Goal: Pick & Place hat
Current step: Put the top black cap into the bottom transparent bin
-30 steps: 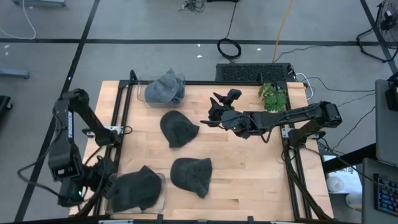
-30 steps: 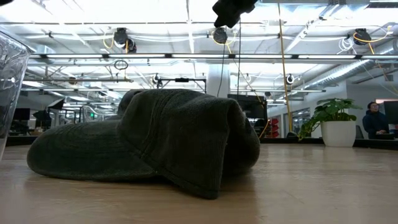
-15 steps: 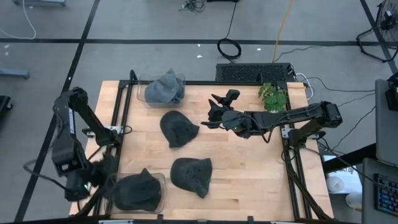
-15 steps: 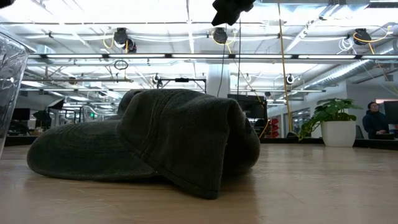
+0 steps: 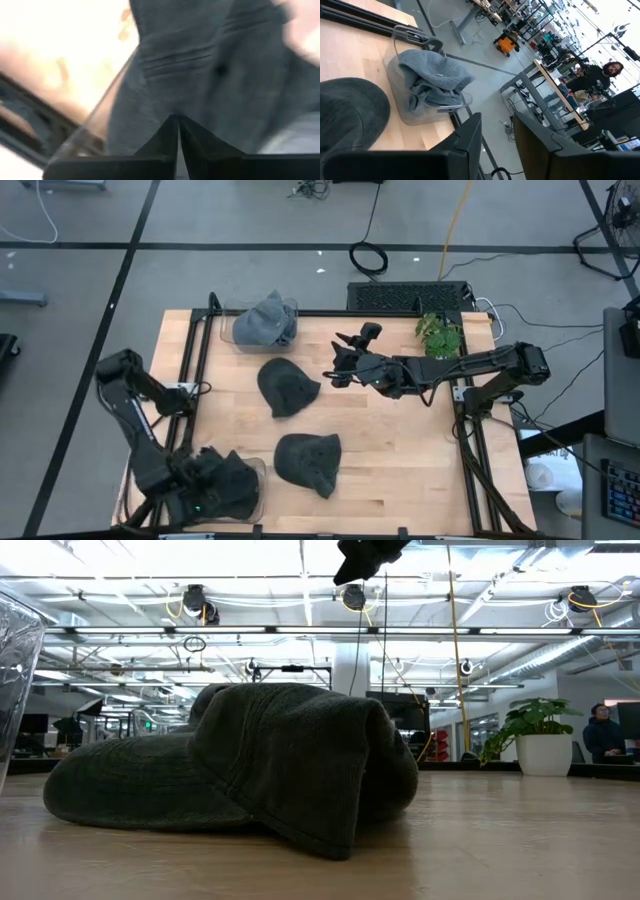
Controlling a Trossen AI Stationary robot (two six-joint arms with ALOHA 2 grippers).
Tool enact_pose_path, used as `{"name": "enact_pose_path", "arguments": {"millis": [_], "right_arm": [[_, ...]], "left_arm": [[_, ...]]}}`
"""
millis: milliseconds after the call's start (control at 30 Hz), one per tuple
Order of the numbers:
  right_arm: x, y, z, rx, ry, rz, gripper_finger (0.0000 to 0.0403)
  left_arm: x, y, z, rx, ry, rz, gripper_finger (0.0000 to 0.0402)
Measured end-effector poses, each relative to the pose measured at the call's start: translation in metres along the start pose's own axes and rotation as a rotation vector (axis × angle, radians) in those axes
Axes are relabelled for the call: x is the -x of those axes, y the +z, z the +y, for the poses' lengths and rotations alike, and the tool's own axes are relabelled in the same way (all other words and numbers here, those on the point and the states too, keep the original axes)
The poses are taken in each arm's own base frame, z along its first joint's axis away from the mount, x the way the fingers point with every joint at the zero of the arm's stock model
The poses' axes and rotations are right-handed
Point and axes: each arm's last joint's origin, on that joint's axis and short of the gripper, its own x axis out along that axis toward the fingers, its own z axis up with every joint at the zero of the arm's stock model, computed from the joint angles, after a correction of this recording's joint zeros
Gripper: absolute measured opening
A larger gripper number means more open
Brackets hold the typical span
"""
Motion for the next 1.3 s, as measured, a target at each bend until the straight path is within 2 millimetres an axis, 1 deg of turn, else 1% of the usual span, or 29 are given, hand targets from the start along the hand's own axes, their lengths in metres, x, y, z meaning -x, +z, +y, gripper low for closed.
{"name": "enact_pose_path", "arguments": {"millis": [100, 200, 300, 433, 633, 767, 900, 1067, 1133, 1200, 1300], "right_arm": [[0.0, 0.0, 0.0, -0.002, 0.001, -0.001, 0.01], [0.002, 0.001, 0.002, -0.011, 0.006, -0.005, 0.01], [0.002, 0.001, 0.002, -0.013, 0.007, -0.006, 0.01], [0.002, 0.001, 0.002, -0.013, 0.007, -0.005, 0.01], [0.002, 0.001, 0.002, -0.013, 0.007, -0.005, 0.01], [0.002, 0.001, 0.002, -0.013, 0.007, -0.005, 0.01], [0.002, 0.001, 0.002, -0.013, 0.007, -0.005, 0.01], [0.002, 0.001, 0.002, -0.012, 0.007, -0.005, 0.01], [0.002, 0.001, 0.002, -0.012, 0.007, -0.004, 0.01], [0.002, 0.001, 0.002, -0.01, 0.007, -0.004, 0.01], [0.002, 0.001, 0.002, -0.001, 0.007, -0.004, 0.01]], "left_arm": [[-0.009, 0.004, -0.002, -0.059, 0.082, 0.021, 0.0006], [-0.016, 0.01, -0.002, -0.087, 0.139, 0.018, 0.001], [-0.02, 0.017, -0.004, -0.123, 0.159, 0.001, 0.0015], [-0.028, 0.026, -0.009, -0.18, 0.182, 0.001, 0.0004], [-0.037, 0.038, -0.024, -0.316, 0.083, 0.005, 0.0013], [-0.038, 0.048, -0.028, -0.36, 0.041, 0.004, 0.0004], [-0.042, 0.055, -0.025, -0.385, 0.054, 0.01, 0.001], [-0.065, 0.059, -0.009, -0.347, 0.124, 0.116, 0.0004], [-0.07, 0.059, -0.005, -0.333, 0.139, 0.15, 0.0006], [-0.068, 0.059, -0.003, -0.331, 0.128, 0.158, 0.0004], [-0.055, 0.061, 0.001, -0.311, 0.08, 0.126, 0.0005]]}}
